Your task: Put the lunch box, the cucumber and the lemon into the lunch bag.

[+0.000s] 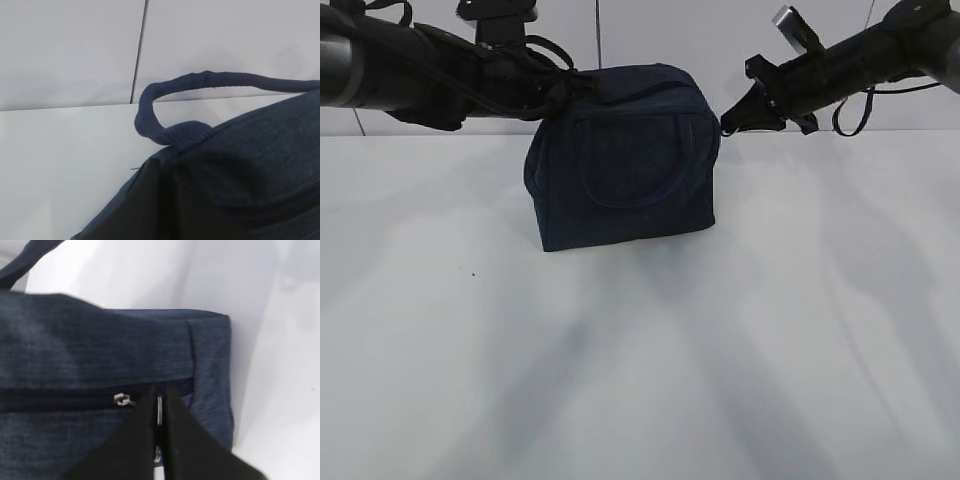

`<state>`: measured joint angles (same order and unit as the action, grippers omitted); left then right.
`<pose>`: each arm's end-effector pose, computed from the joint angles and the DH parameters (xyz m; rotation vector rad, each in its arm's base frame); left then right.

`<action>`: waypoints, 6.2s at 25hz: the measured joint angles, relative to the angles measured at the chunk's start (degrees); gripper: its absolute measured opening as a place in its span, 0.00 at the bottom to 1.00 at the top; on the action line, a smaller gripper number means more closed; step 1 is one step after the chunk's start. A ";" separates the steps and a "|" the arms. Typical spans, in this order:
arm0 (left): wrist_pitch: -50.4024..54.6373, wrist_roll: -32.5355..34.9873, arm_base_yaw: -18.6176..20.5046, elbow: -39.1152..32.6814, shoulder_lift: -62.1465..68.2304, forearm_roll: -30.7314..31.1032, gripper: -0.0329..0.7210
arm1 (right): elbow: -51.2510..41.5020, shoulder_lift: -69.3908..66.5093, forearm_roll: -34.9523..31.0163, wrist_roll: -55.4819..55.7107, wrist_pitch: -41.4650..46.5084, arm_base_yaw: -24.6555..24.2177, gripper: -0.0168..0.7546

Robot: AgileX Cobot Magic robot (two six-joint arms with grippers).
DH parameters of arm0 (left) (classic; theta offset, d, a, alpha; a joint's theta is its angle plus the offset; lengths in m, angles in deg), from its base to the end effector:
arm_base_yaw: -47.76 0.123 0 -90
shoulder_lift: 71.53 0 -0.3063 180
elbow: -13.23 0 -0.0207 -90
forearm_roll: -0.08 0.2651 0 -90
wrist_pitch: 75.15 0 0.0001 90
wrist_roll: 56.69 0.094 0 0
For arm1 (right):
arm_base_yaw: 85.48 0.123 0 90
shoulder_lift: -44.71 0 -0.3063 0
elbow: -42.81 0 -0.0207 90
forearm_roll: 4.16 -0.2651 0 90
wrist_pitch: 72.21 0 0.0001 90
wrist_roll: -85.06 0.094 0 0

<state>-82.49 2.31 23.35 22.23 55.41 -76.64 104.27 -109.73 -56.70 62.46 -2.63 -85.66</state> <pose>0.4707 -0.2009 0.2206 0.0419 2.0410 -0.3360 0.5722 0.0682 0.2068 -0.2332 2.4544 1.1015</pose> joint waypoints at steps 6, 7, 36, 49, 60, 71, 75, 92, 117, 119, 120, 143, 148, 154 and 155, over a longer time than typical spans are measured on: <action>0.52 0.00 0.00 0.22 0.00 0.00 0.04 | 0.00 0.00 0.79 4.80 -2.25 -0.86 0.03; 0.60 0.00 0.00 0.22 0.00 0.00 0.04 | 0.00 0.00 0.91 5.49 -2.36 -0.89 0.03; 4.42 0.00 0.00 0.36 0.00 0.21 0.04 | 0.00 -4.20 -3.64 29.94 -6.04 -1.13 0.03; 4.46 0.00 0.00 0.36 0.00 0.21 0.04 | 0.00 -6.82 -3.33 24.60 -6.50 -1.13 0.03; 4.55 0.00 0.00 0.36 0.00 3.04 0.04 | 0.00 -6.91 -4.65 20.34 -5.51 -1.13 0.03; -1.30 0.00 -0.11 0.36 0.00 12.00 0.04 | 0.00 -6.91 -6.66 13.36 -0.81 -1.23 0.03; -1.72 0.00 -0.11 0.36 0.09 12.00 0.04 | 0.25 -6.91 -5.36 12.37 -0.83 -1.23 0.04; 2.30 0.00 0.00 0.36 0.09 11.97 0.06 | 15.06 -6.91 1.69 8.39 0.54 -1.36 0.42; 38.63 0.00 5.52 0.40 -7.17 38.43 0.49 | 18.23 -6.91 6.97 -4.53 1.11 -1.38 0.42; 38.92 0.00 5.52 0.40 -8.49 43.45 0.49 | 18.23 -6.91 7.10 -6.40 1.11 -1.38 0.42; 39.03 0.00 5.52 0.40 -8.88 45.15 0.49 | 18.23 -6.91 7.20 -7.59 1.11 -1.38 0.42; 43.49 -11.94 9.89 0.40 -17.67 54.42 0.49 | 14.21 8.93 26.68 -2.52 2.07 -2.26 0.42; 43.83 -16.10 9.89 0.40 -19.70 54.42 0.49 | 6.11 18.07 28.65 -1.03 2.26 -2.35 0.42; 48.03 -21.20 10.02 0.40 -24.02 54.38 0.49 | -1.75 26.51 30.04 -0.95 2.33 -2.49 0.42; 49.79 -22.50 10.23 0.40 -24.59 54.38 0.49 | -3.10 27.95 30.71 -0.95 2.33 -2.49 0.42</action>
<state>-32.70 -20.19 33.58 22.63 30.82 -22.25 101.18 -81.78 -25.99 61.51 -0.30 -88.15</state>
